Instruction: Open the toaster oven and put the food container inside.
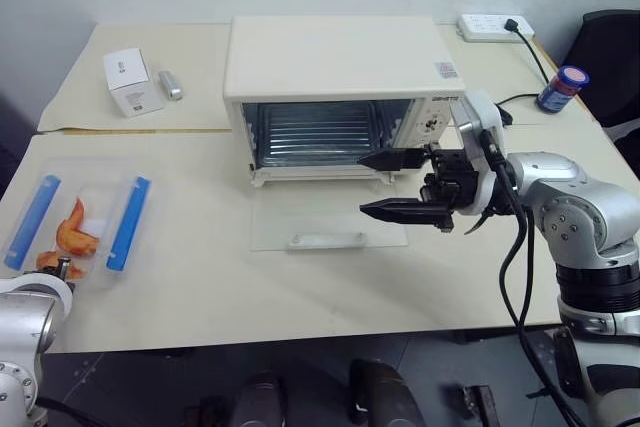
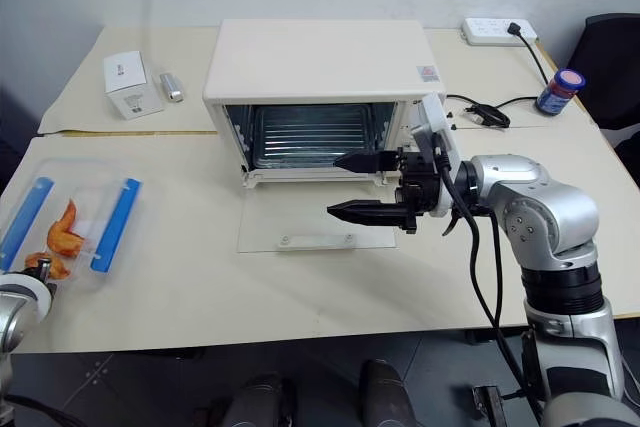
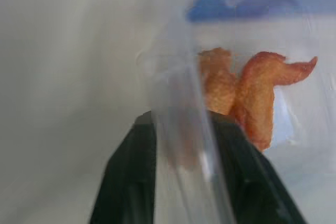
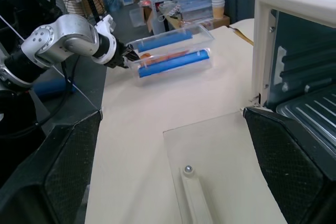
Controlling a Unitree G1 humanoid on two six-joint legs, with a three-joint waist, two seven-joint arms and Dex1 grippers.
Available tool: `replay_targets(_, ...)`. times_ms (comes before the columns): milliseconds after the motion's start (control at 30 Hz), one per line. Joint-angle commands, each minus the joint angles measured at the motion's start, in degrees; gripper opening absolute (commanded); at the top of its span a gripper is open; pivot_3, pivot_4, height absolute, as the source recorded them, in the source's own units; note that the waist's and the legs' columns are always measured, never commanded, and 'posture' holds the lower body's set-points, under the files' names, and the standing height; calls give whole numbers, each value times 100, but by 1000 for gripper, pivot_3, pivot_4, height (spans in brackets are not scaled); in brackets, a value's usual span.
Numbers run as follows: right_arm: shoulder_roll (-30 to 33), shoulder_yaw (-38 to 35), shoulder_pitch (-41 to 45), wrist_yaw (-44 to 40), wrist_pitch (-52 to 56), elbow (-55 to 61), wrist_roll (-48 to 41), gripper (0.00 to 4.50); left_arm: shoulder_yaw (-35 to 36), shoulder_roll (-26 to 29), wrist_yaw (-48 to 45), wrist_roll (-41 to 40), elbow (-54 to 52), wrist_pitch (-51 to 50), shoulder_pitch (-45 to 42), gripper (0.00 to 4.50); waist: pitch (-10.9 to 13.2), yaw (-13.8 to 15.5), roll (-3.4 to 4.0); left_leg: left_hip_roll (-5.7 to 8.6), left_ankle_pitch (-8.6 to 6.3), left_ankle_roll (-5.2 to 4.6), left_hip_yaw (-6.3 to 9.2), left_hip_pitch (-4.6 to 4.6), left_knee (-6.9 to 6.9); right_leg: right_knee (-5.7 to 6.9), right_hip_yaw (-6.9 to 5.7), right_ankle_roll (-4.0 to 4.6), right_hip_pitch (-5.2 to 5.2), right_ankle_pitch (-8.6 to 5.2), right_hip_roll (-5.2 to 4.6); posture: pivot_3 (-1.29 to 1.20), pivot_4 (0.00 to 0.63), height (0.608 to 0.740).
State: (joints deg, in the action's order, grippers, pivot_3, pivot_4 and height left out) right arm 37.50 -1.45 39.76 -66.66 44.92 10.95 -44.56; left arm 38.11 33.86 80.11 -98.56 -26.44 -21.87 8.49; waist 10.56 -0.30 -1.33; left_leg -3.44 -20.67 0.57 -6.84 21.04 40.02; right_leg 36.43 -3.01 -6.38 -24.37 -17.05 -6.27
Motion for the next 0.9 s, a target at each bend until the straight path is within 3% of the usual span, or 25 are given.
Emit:
replay_targets(33,119,-202,26,-26,-52,137,-115,4500,304,408,-178,-137,205,-349,288,164,0,-1,0,-6,-1,3,0,0,0,-2,0,0,0,0,5,0,150,740)
replay_targets(267,386,-272,-124,-163,-34,172,-137,4500,644,1508,-1514,-582,562,-1478,899,8,1,1,1,-14,-3,10,-5,4,-7,-3,4,4,-15,-2,14,0,150,740)
replay_targets(333,533,-373,-269,-169,31,248,-176,4500,858,2110,-2727,-538,497,-2153,1040,8,1,15,0,-16,-4,12,-10,8,-6,-19,0,8,-16,-5,18,0,150,740)
replay_targets(500,723,-572,-591,-55,72,375,-261,4500,1195,2958,-4750,-479,370,-3098,1019,8,2,24,1,-18,-6,19,-21,18,-7,-41,-11,11,-13,-6,26,0,150,740)
replay_targets(633,750,-751,-852,142,140,565,-380,4500,989,3489,-6092,-485,285,-3671,756,8,4,10,4,-23,-9,26,-29,18,-19,-45,-7,11,-19,-6,37,0,150,740)
replay_targets(700,765,-831,-998,236,155,678,-411,4500,653,3730,-6431,-602,246,-3765,488,8,5,-1,6,-26,-8,31,-34,14,-29,-45,-2,13,-23,-7,42,0,150,740)
replay_targets(800,828,-1050,-1246,398,194,880,-533,4500,-616,4059,-6662,-479,323,-3600,-574,8,10,18,13,-32,-4,43,-34,12,-38,-46,2,18,-30,-10,52,0,150,740)
replay_targets(900,889,-1247,-1462,560,234,1053,-656,4500,-1946,3890,-6653,-176,509,-3656,-1973,8,12,32,17,-32,-2,44,-34,11,-37,-45,6,18,-28,-10,55,0,150,740)
